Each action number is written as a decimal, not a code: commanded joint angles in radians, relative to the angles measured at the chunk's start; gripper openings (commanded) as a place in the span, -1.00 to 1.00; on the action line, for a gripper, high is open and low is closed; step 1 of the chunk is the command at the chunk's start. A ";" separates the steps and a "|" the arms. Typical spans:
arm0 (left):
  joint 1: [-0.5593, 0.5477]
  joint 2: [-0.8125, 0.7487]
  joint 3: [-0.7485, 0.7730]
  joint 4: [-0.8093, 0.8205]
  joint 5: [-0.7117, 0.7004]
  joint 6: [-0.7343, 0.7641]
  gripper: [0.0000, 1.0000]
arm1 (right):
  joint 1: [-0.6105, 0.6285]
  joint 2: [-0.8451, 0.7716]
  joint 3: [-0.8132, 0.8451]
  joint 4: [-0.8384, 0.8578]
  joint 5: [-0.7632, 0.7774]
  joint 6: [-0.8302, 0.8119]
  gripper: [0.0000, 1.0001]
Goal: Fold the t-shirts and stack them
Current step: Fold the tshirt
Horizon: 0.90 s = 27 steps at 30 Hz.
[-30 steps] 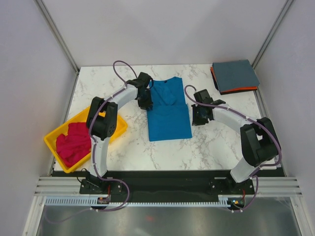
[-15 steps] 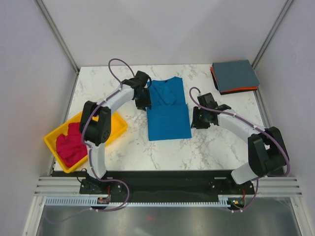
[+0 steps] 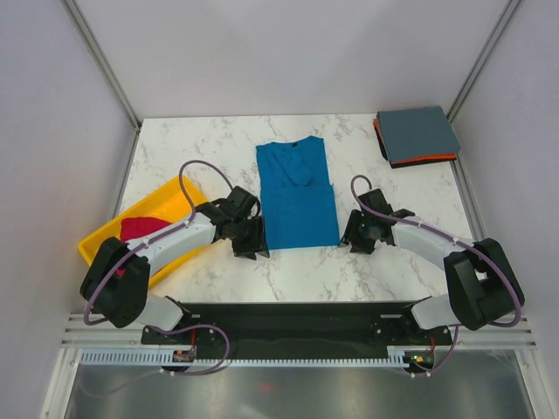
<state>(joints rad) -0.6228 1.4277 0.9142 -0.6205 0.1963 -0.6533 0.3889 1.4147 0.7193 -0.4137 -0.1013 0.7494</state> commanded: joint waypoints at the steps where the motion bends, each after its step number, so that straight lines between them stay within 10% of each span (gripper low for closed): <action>1: 0.006 -0.015 -0.066 0.148 0.032 -0.127 0.04 | 0.007 -0.026 -0.041 0.102 -0.028 0.102 0.02; 27: 0.008 0.148 -0.124 0.285 -0.130 -0.223 -0.12 | 0.048 0.007 -0.165 0.276 0.058 0.229 -0.07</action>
<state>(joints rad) -0.6174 1.5707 0.7952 -0.3439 0.1600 -0.8551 0.4244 1.3964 0.5816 -0.1307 -0.0875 0.9611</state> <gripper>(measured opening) 0.437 0.468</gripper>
